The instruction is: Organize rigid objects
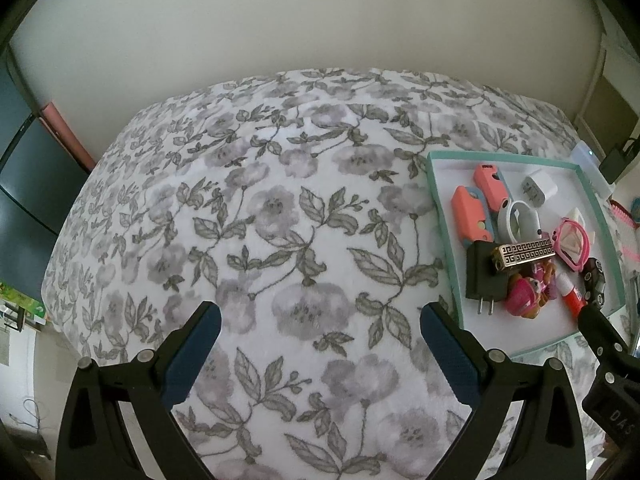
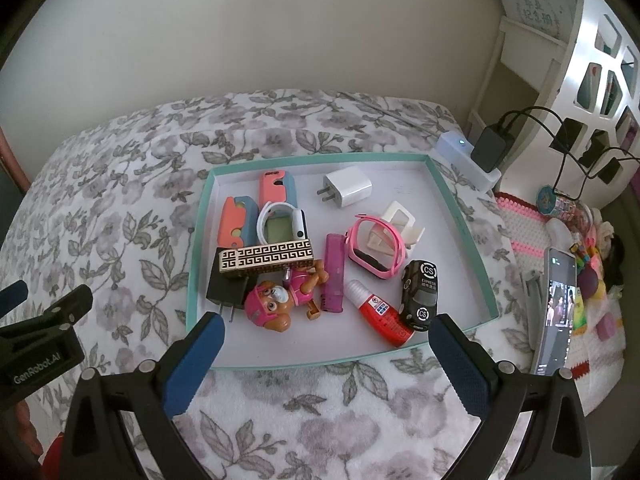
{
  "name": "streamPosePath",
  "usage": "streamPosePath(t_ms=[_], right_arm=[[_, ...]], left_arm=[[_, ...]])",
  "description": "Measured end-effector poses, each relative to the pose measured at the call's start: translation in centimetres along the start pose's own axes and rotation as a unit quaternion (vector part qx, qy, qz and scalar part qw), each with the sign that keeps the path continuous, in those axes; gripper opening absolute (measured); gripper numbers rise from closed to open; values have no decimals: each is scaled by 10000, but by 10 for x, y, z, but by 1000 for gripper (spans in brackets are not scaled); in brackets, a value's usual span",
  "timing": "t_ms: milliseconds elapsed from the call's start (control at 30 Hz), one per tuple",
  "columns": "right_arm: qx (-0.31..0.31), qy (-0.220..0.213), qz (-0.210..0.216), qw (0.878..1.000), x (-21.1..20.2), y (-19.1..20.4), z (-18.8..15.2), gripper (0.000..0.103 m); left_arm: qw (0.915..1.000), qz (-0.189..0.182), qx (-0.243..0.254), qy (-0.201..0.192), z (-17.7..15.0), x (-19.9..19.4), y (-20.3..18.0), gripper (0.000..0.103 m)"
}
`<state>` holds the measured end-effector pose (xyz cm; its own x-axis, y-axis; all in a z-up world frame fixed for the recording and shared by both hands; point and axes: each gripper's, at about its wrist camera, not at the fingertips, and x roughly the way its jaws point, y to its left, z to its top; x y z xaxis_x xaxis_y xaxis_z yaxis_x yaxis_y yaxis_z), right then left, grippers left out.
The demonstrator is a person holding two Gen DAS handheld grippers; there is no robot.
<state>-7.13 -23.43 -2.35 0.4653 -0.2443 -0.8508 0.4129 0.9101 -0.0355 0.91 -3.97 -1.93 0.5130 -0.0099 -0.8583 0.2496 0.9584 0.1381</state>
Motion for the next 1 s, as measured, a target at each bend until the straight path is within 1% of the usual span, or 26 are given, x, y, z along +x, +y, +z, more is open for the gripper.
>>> streamPosePath(t_ms=[1000], right_arm=[[6,3,-6,10000,1,0,0,103]], left_arm=[[10000,9,4,26,0,1,1,100]])
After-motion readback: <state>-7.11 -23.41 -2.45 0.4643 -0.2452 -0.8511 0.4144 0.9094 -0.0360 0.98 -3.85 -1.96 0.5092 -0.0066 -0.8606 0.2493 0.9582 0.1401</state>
